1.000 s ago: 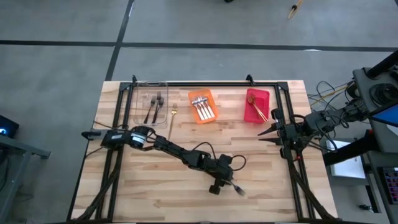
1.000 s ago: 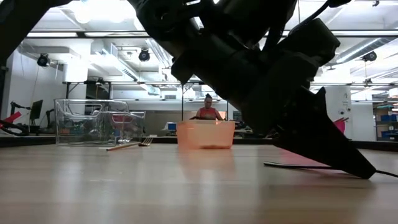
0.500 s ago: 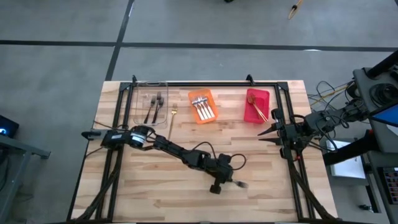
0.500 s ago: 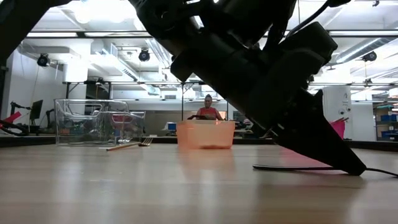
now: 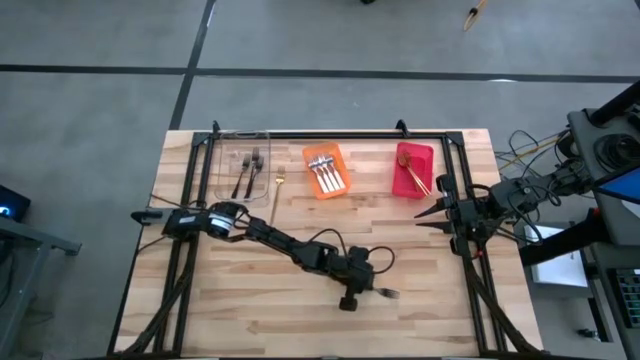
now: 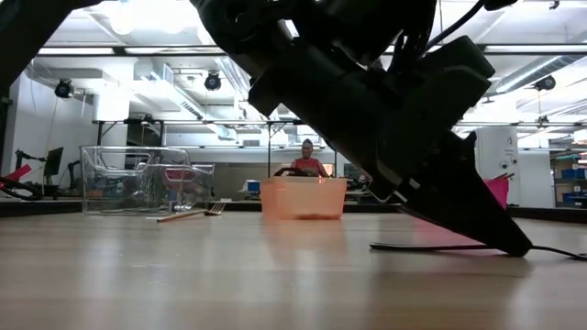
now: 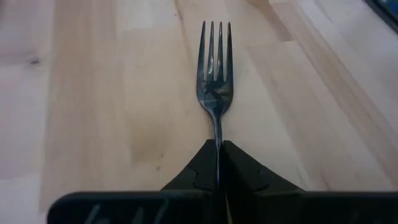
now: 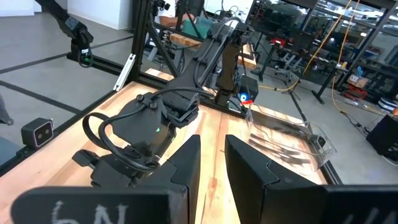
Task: Sort silverware by color (type)
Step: Put the black fork into the transparent bin
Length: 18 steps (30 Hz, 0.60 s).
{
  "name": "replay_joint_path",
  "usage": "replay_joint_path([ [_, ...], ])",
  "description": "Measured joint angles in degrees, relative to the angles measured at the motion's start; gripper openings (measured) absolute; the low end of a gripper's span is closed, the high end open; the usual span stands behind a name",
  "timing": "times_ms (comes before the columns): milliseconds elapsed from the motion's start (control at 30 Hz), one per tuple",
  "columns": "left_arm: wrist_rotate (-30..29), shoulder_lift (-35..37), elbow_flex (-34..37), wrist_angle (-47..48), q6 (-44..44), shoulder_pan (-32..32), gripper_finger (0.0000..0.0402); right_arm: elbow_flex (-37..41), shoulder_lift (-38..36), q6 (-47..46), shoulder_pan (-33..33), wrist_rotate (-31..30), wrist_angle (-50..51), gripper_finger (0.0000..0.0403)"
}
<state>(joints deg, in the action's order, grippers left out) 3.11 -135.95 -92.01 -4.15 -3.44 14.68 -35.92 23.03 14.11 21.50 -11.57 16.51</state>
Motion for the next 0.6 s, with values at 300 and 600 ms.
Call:
replay_joint_path([
  [300,-5.3,3.6,0.2,3.4,-1.2,0.5,0.0000,0.0,0.0,0.0,0.0,0.0,0.0,0.0066],
  [600,-7.3,5.9,0.1,5.9,-3.2,0.7,0.0000,0.0,0.0,0.0,0.0,0.0,0.0,0.0066],
])
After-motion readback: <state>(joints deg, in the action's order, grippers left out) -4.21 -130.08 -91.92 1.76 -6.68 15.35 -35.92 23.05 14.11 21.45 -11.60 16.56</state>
